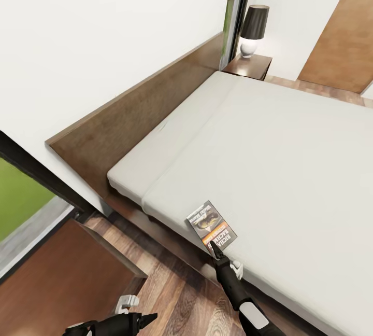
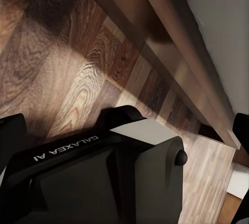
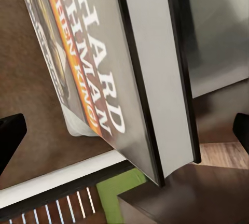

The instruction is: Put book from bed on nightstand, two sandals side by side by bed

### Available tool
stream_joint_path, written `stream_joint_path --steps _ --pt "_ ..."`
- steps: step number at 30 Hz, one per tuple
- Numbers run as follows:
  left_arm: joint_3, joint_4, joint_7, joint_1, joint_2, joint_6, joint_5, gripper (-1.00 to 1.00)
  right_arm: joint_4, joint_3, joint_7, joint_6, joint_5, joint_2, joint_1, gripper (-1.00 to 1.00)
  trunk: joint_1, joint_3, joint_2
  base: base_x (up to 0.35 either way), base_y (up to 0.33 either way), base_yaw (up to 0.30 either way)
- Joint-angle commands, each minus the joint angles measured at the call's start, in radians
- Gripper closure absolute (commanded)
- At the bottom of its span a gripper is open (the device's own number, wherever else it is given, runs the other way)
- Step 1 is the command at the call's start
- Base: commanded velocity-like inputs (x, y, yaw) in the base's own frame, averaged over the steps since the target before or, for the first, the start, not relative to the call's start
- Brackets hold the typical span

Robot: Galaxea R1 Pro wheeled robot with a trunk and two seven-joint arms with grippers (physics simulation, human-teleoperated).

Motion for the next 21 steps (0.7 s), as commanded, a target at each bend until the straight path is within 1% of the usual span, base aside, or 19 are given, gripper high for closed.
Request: stream_joint_path --steps 1,3,4,21 --pt "0.002 0.000 -0.004 0.000 0.000 0.010 0.006 -1.00 0.001 -0.007 0.004 0.007 0.000 0.001 0.000 -1.00 0.000 -0.001 0.000 0.000 0.000 0.000" --pt "0.002 0.000 -0.004 0.000 0.000 0.010 0.006 -1.00 0.001 -0.007 0.004 0.007 0.000 0.001 -0.001 -1.00 0.000 -0.001 0.000 0.000 0.000 0.000" --pt "0.002 0.000 -0.004 0.000 0.000 0.010 0.006 -1.00 0.001 -0.007 0.004 0.007 0.000 0.001 -0.001 1.00 0.000 -0.001 0.000 0.000 0.000 0.000" --pt "0.002 0.000 -0.008 0.000 0.000 0.010 0.006 -1.00 0.001 -0.007 0.004 0.008 0.000 0.001 0.000 1.00 0.000 -0.001 0.000 0.000 0.000 0.000"
